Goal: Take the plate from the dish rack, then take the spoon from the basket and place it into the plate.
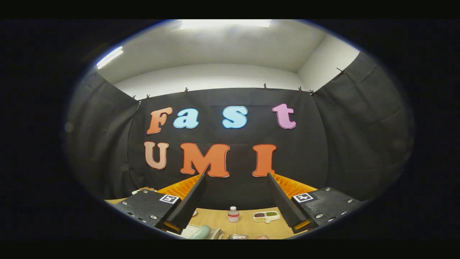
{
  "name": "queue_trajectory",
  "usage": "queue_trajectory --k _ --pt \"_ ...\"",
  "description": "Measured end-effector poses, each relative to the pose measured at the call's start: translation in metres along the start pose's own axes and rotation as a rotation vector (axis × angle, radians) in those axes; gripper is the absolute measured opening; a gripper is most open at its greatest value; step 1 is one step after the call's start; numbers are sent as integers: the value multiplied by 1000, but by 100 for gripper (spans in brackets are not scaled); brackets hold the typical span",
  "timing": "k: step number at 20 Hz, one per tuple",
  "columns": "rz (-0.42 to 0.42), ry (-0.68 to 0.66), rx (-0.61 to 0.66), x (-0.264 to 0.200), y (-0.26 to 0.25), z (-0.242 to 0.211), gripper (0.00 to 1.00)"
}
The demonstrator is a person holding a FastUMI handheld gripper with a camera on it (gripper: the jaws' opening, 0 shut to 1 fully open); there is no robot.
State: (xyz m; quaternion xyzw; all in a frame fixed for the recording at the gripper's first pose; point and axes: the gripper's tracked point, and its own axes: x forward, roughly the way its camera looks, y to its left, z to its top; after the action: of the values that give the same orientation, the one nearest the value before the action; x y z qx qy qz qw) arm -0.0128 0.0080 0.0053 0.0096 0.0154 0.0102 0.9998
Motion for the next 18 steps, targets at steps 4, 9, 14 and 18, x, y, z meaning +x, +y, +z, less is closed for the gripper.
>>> queue_trajectory --k 4,9,14,18 --pt "18 37 0 1 4 -6 99" --pt "17 214 45 6 3 -46 99" --pt "10 449 132 9 8 -98 99" --pt "67 565 120 9 26 -127 98"
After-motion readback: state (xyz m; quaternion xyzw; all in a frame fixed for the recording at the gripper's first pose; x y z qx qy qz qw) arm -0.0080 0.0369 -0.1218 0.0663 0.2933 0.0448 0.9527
